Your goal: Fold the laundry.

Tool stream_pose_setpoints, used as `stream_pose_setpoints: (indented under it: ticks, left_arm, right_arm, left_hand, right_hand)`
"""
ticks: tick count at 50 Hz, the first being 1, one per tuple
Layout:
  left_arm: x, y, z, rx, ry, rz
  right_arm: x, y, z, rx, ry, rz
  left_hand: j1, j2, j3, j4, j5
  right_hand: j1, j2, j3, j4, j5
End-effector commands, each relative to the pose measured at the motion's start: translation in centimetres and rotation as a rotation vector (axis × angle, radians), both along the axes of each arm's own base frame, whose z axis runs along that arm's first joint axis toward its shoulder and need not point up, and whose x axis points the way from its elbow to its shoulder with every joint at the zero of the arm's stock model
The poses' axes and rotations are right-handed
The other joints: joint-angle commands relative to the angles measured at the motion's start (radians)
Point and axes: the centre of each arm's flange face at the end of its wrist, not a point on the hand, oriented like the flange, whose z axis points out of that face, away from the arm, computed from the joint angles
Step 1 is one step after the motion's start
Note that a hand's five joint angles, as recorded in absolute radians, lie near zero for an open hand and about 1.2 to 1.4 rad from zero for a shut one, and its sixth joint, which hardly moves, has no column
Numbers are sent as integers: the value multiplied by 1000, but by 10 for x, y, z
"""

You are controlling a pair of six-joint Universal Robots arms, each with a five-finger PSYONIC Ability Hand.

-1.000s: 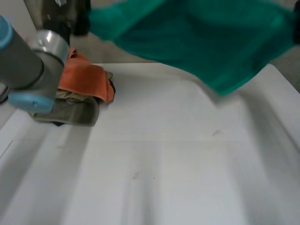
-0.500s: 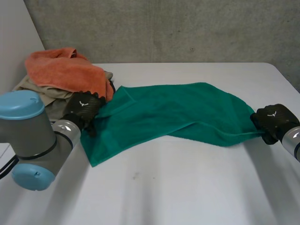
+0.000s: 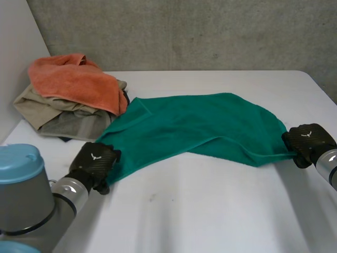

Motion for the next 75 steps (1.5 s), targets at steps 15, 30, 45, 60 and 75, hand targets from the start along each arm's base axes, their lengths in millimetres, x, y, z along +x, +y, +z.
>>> stream_pose_setpoints:
  ticks: [15,30,45,60,75]
  left_arm:
    - [-12,-36,-23,-64,-49,-20]
    - [-16,-47,-29,-79,-76,-33]
    - [-18,-55,29,-248,9,-10]
    - [-9,-17,15,-110,-8,-41]
    - [-12,-34,-22,-19,-35,-43]
  right_arm:
    - [0,4,-4,16,-1,3]
    - [0,4,-4,16,-1,3]
    - [-1,1,26,-76,14,-2]
    - [5,15,31,-46,-5,24]
    - [3,12,16,1,-4,12]
  left_hand:
    - [94,102,98,109,115]
    - [378,386,382,393,399]
    - [872,880,876,887,893]
    - [-11,-3,-8,4,9]
    - [6,14,10,21,27]
  right_hand:
    - [271,218,204,198,234]
    - [271,218,204,198,234]
    - [271,218,204,198,234]
    - [271,218,204,198,234]
    - [271,218,204,198,234]
